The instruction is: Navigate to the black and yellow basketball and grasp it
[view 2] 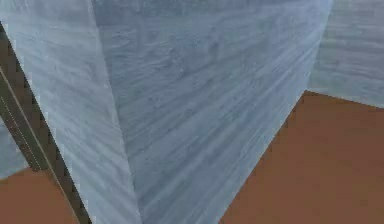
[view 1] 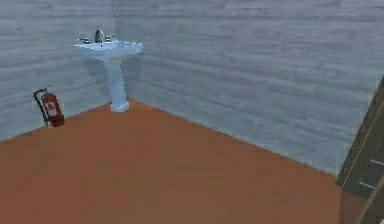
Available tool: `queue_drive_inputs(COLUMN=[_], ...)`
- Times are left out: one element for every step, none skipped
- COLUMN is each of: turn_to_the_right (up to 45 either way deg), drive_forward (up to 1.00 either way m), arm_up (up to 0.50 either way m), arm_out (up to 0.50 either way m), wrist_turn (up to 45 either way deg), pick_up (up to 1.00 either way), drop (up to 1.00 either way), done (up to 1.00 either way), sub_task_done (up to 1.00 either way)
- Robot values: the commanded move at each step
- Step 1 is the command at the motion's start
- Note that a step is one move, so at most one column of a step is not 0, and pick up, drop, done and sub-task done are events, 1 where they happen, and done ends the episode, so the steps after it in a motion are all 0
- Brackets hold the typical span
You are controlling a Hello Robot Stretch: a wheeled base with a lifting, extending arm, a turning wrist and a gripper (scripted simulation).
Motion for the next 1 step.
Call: queue_drive_inputs(turn_to_the_right=[33.0], drive_forward=[0.0], arm_up=[0.0], arm_out=[0.0], wrist_turn=[0.0], pick_up=[0.0], drop=[0.0], done=[0.0], sub_task_done=[0.0])
